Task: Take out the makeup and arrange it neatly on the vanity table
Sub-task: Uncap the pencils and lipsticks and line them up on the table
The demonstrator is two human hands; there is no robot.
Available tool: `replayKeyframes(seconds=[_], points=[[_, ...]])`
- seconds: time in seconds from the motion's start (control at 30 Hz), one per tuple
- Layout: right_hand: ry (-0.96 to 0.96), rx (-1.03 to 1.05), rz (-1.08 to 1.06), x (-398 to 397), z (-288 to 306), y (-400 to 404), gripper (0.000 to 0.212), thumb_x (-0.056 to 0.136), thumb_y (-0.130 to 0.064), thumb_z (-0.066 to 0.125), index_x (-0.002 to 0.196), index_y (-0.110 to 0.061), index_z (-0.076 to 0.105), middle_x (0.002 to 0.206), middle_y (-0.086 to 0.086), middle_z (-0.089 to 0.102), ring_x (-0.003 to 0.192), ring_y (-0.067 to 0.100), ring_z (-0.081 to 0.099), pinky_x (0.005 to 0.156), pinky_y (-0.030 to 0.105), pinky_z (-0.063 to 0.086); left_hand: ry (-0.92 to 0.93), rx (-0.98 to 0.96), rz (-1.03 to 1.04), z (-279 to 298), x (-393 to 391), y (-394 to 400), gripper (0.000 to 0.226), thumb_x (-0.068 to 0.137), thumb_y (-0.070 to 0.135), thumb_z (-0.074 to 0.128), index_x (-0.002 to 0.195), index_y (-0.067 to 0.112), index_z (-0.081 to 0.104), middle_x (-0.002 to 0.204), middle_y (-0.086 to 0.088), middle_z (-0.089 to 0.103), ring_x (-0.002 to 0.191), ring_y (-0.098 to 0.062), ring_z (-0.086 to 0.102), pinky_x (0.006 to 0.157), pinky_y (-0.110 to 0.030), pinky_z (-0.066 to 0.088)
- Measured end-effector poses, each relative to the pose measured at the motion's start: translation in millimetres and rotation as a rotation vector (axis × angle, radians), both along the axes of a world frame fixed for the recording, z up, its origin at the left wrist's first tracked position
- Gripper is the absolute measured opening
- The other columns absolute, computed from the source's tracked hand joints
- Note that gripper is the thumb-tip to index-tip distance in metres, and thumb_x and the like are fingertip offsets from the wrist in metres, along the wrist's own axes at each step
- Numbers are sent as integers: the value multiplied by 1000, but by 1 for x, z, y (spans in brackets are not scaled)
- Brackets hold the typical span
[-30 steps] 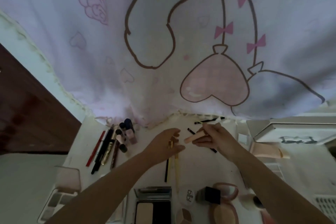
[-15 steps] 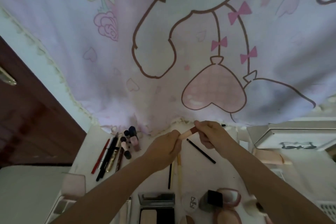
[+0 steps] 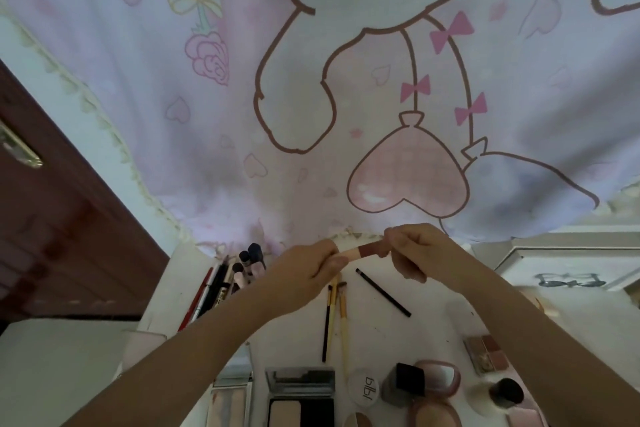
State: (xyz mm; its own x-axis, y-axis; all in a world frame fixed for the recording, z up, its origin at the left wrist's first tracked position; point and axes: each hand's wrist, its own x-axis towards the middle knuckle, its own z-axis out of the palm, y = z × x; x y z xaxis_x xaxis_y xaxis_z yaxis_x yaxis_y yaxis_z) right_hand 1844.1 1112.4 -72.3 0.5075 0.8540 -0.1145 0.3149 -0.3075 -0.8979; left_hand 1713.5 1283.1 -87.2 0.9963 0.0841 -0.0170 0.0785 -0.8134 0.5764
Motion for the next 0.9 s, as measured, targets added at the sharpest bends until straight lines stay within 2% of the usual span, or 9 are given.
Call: replayKeyframes(seconds=[0.1, 0.23, 0.33, 0.4, 0.5, 0.6, 0.67, 0.77, 0.9], points=[[-95, 36, 4, -4, 2, 4, 21, 93, -11, 46, 79, -17, 60, 48, -13, 58, 41, 2, 48, 47, 14, 40, -17, 77, -10, 2, -3, 4, 15, 98, 33, 33, 88, 24, 40, 57, 11, 41, 44, -2, 35, 46, -11, 37], [74, 151, -30, -3, 2, 7, 22, 88, 0, 52, 96, -18, 63, 74, -4, 68, 61, 5, 63, 55, 17, 50, -28, 108, 8, 1, -4, 9, 16, 97, 37, 32, 88, 26, 40, 56, 10, 41, 45, -2, 36, 44, -14, 32], [19, 6, 2, -5, 0, 11, 18, 93, -24, 47, 83, -19, 61, 54, -8, 63, 41, 6, 53, 42, 14, 39, -34, 142, 6, -2, -6, 9, 17, 97, 39, 31, 87, 28, 39, 56, 10, 41, 45, -2, 37, 45, -12, 29], [-74, 11, -7, -7, 0, 12, 21, 93, -20, 48, 74, -20, 58, 45, -11, 57, 36, 2, 45, 42, 12, 37, -35, 140, 6, -2, -6, 10, 18, 97, 39, 31, 82, 30, 38, 55, 10, 40, 44, -1, 36, 44, -12, 30], [-14, 198, -40, -8, 1, 9, 30, 85, 5, 53, 86, -25, 59, 64, -14, 61, 54, -1, 55, 53, 12, 46, -56, 30, 36, 0, -5, 13, 25, 97, 35, 34, 72, 34, 36, 55, 11, 41, 44, -1, 36, 46, -13, 34], [100, 216, -4, -6, 4, 11, 35, 84, 2, 58, 100, -30, 55, 84, -2, 65, 67, 7, 62, 58, 20, 51, -76, 24, 57, -1, -5, 16, 27, 97, 34, 35, 70, 35, 36, 56, 11, 41, 45, -2, 37, 47, -15, 32], [81, 146, -11, -7, 5, 14, 16, 91, -14, 51, 92, -28, 58, 68, -5, 65, 51, 8, 58, 48, 20, 45, -83, 34, 55, -3, -5, 17, 28, 97, 34, 35, 69, 35, 36, 55, 11, 41, 46, -2, 37, 48, -15, 31], [-29, 78, -44, -5, 2, 16, 24, 94, -18, 45, 75, -23, 58, 47, -8, 56, 39, 4, 45, 45, 18, 39, -86, 40, 51, -5, -5, 18, 28, 97, 34, 35, 69, 34, 37, 55, 11, 41, 46, -2, 37, 47, -14, 33], [121, 173, 23, -3, 0, 16, 30, 89, 3, 49, 96, -25, 57, 79, -3, 66, 64, 5, 63, 58, 18, 52, -91, 22, 90, -9, -7, 22, 29, 97, 34, 36, 68, 34, 37, 54, 10, 40, 46, -3, 37, 50, -14, 35]])
